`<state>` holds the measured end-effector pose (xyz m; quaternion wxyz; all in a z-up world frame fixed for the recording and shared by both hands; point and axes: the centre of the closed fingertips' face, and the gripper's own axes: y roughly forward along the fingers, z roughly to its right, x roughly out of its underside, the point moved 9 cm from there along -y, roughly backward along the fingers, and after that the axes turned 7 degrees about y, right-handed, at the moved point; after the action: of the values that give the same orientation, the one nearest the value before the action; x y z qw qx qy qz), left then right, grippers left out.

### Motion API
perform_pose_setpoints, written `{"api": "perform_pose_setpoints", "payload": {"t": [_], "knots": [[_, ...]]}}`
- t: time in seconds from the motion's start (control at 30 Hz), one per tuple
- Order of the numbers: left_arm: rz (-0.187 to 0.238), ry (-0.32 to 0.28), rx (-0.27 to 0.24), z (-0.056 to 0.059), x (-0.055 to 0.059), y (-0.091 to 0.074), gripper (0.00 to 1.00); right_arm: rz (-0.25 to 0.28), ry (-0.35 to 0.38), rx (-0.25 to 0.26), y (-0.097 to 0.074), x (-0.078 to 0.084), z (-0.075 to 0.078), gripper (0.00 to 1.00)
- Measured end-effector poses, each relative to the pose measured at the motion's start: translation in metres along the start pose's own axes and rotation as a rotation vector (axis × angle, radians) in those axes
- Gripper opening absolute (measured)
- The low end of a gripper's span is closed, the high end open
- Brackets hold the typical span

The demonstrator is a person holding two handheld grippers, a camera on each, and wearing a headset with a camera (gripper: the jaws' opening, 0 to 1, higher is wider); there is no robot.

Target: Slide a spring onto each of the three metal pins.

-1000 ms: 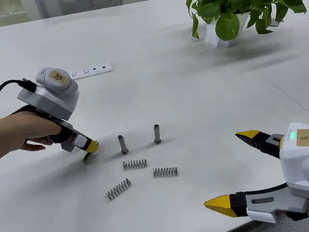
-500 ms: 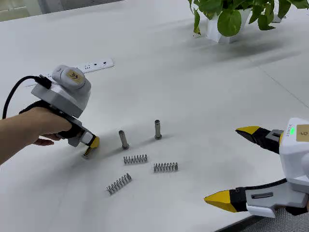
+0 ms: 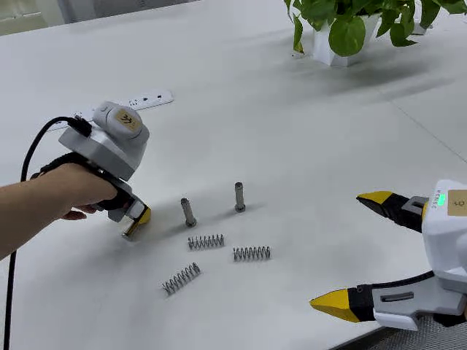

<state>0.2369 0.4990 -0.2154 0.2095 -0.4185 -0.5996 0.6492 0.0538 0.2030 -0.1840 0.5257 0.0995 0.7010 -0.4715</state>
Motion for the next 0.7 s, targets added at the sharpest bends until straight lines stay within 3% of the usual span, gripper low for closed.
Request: {"api": "perform_pose_setpoints", "payload": {"t": [0.17, 0.7], "knots": [[0.004, 0.019, -0.019, 0.003, 0.001, -0.001, 0.08, 0.0, -0.004, 0.001, 0.0, 0.0, 0.0, 0.95], [0.138, -0.039, 0.002, 0.001, 0.011, -0.01, 0.08, -0.007, -0.009, -0.003, 0.0, 0.001, 0.0, 0.95]]}}
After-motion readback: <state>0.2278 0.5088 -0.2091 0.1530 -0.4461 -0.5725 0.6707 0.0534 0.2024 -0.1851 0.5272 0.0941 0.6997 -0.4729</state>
